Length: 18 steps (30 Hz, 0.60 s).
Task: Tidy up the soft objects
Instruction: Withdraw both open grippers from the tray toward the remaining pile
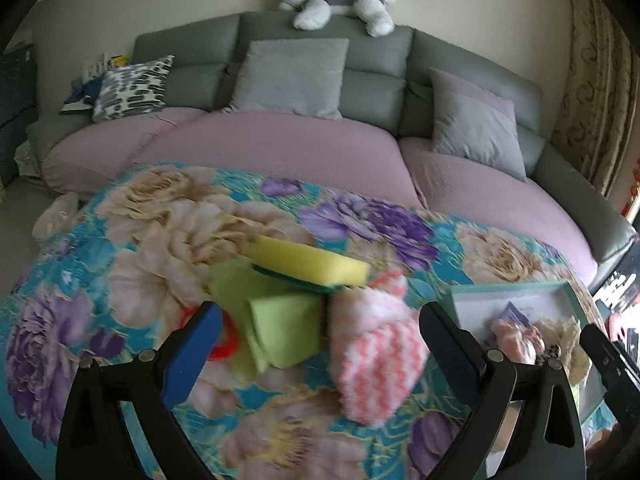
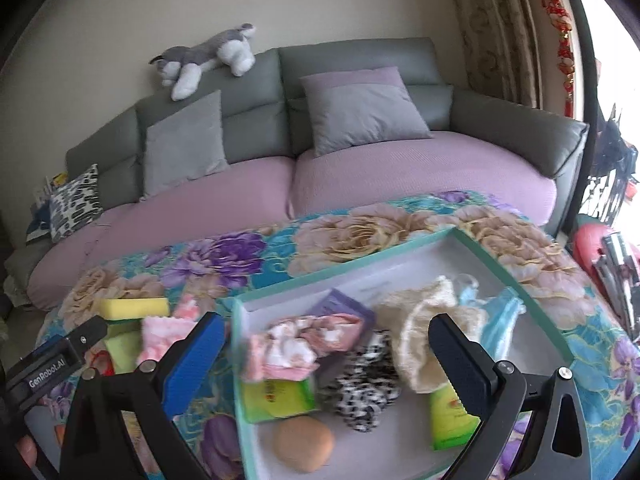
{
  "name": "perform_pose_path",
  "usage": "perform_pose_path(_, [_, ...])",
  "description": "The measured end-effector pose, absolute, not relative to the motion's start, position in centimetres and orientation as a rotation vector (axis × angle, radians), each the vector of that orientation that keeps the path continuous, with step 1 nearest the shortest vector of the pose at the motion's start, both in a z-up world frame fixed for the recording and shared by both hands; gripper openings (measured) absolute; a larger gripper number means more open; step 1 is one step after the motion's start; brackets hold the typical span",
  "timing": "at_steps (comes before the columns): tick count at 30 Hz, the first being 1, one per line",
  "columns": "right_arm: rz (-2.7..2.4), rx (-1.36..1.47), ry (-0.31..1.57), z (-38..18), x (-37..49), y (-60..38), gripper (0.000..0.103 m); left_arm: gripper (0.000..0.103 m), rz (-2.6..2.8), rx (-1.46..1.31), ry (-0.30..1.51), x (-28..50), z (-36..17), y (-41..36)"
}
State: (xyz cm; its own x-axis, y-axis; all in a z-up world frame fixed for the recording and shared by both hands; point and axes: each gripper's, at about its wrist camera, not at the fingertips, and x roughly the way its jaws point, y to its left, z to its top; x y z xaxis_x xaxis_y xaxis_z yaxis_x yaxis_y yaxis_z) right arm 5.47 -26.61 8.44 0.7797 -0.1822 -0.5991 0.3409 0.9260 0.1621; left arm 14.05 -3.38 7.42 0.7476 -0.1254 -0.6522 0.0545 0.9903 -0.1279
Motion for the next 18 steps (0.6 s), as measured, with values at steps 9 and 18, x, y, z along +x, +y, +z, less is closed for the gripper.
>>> perform_pose_path(9, [-0.184, 0.311, 0.610, 8.2, 6.7, -23.4, 0.103, 0.099, 0.003, -0.179, 0.653, 13.9, 8.8, 3.1])
perform_pose_path(18, [-0.088, 0.281, 0.672, 6.3, 9.2, -18.5, 0.103, 0.099, 0.054, -0.223, 0.640, 14.0, 8.6, 7.2])
